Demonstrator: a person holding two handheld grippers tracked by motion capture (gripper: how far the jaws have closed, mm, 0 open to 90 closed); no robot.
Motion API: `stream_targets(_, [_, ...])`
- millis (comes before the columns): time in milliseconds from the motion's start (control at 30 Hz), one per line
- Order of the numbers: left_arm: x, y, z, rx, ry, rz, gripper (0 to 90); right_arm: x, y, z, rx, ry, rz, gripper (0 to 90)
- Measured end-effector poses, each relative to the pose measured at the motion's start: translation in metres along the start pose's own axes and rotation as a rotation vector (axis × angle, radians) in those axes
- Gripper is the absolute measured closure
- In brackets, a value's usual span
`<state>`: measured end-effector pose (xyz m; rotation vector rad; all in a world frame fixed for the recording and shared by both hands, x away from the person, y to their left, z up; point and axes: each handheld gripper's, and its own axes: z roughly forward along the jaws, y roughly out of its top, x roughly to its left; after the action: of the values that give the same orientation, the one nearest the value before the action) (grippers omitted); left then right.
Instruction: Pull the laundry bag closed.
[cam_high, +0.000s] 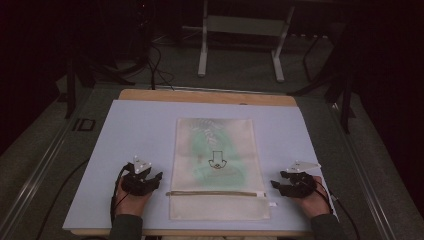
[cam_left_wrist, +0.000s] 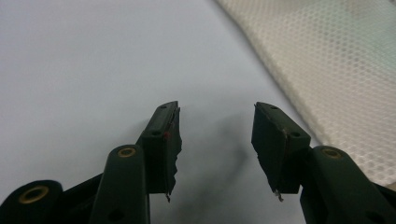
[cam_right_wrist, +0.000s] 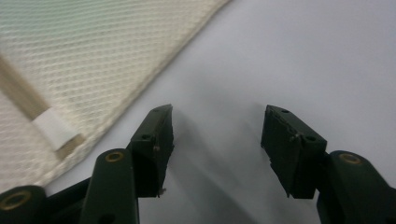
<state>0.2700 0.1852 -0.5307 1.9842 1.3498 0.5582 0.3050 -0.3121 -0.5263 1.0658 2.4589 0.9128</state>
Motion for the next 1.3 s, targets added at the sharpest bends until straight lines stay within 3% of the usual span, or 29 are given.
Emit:
stream_targets(233, [0.0,0.001,-0.001,-0.011,-0.027,0.011,51.4,0.004,0.001,-0.002,0.008,0.027,-0.023,43.6])
stream_targets(267, [-0.001,0.001,-0.001,-0.013,-0.04,0.029,52.4,0.005,0.001,-0.002,0.004,0.043,-0.027,43.5])
stream_targets(633, [-0.004,0.002,-0.003,-0.018,-0.109,0.069,58.1,0.014,0.011,-0.006,0.01,0.105,-0.08,46.2])
stream_targets(933, [-0.005,0.002,-0.005,-0.041,-0.136,0.08,58.1,0.027,0.02,-0.009,0.019,0.133,-0.151,46.8])
stream_targets(1300, [-0.005,0.002,-0.005,-0.037,-0.15,0.088,59.0,0.044,0.041,-0.008,0.021,0.201,-0.235,50.2])
